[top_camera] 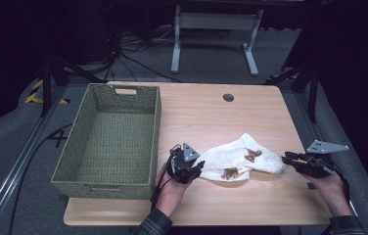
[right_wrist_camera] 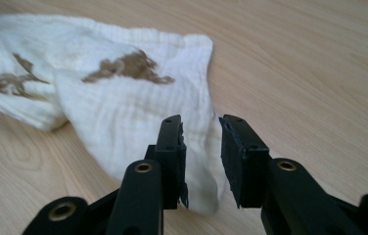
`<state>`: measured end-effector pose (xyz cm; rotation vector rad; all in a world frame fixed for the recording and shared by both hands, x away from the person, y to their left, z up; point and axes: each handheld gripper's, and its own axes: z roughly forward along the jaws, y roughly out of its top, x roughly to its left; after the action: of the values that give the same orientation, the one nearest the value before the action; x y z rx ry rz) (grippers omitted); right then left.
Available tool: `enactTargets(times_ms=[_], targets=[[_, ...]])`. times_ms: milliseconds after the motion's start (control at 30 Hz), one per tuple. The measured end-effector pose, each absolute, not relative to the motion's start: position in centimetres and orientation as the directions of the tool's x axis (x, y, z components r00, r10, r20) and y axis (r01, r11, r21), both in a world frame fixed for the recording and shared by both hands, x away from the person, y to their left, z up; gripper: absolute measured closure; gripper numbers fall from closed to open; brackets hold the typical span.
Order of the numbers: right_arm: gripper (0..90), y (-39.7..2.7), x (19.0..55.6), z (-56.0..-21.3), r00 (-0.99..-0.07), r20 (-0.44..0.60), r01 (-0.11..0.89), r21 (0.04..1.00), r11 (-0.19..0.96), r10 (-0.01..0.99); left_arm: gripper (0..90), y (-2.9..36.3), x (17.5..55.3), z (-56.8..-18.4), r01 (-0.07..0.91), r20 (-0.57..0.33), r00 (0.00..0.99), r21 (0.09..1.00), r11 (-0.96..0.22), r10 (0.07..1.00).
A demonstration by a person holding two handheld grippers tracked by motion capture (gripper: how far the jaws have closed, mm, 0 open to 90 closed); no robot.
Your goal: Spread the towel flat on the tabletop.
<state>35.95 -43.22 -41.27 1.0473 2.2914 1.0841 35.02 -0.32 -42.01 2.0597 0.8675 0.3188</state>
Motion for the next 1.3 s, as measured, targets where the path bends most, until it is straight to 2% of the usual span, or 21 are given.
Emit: enactTargets(times_ms=[167,400,633,833,933,1033,1100,1233,1300], targets=[[68.8,-42.0,35.5,-40.7,-0.679,0.000,0.428,0.813,0.396,0.734,68.5,-1.4,35.2,-42.4,0.438,-0.083,0.769,0.790,-0.429,0.634],[68.7,-39.0,35.2,-41.4,-0.750,0.014,0.413,0.790,0.453,0.661,71.4,-3.5,34.8,-42.7,0.413,-0.103,0.817,0.791,-0.451,0.568],[64.4,-37.3,35.6,-42.2,-0.777,0.012,0.414,0.763,0.496,0.630,63.4,-6.1,34.5,-43.2,0.364,-0.097,0.876,0.774,-0.518,0.472],[61.7,-36.8,35.8,-42.8,-0.786,-0.010,0.407,0.744,0.530,0.618,58.7,-8.4,34.4,-43.9,0.338,-0.084,0.898,0.759,-0.556,0.432],[65.3,-36.6,35.9,-43.1,-0.785,-0.043,0.402,0.724,0.561,0.618,58.1,-9.4,34.5,-44.5,0.310,-0.059,0.912,0.745,-0.590,0.405],[74.9,-36.6,36.0,-43.2,-0.781,-0.047,0.408,0.716,0.567,0.622,58.6,-10.1,34.8,-45.2,0.319,-0.052,0.909,0.723,-0.612,0.413],[81.3,-36.8,36.1,-43.2,-0.783,-0.045,0.409,0.715,0.567,0.620,63.5,-10.2,35.1,-45.5,0.316,-0.038,0.909,0.711,-0.628,0.415],[88.0,-37.0,36.0,-43.2,-0.787,-0.035,0.410,0.716,0.565,0.616,84.2,-10.0,35.3,-45.6,0.332,-0.055,0.906,0.706,-0.626,0.419],[88.5,-37.1,36.0,-43.0,-0.786,-0.029,0.408,0.726,0.553,0.618,87.4,-9.7,35.3,-45.3,0.336,-0.068,0.905,0.719,-0.609,0.419]])
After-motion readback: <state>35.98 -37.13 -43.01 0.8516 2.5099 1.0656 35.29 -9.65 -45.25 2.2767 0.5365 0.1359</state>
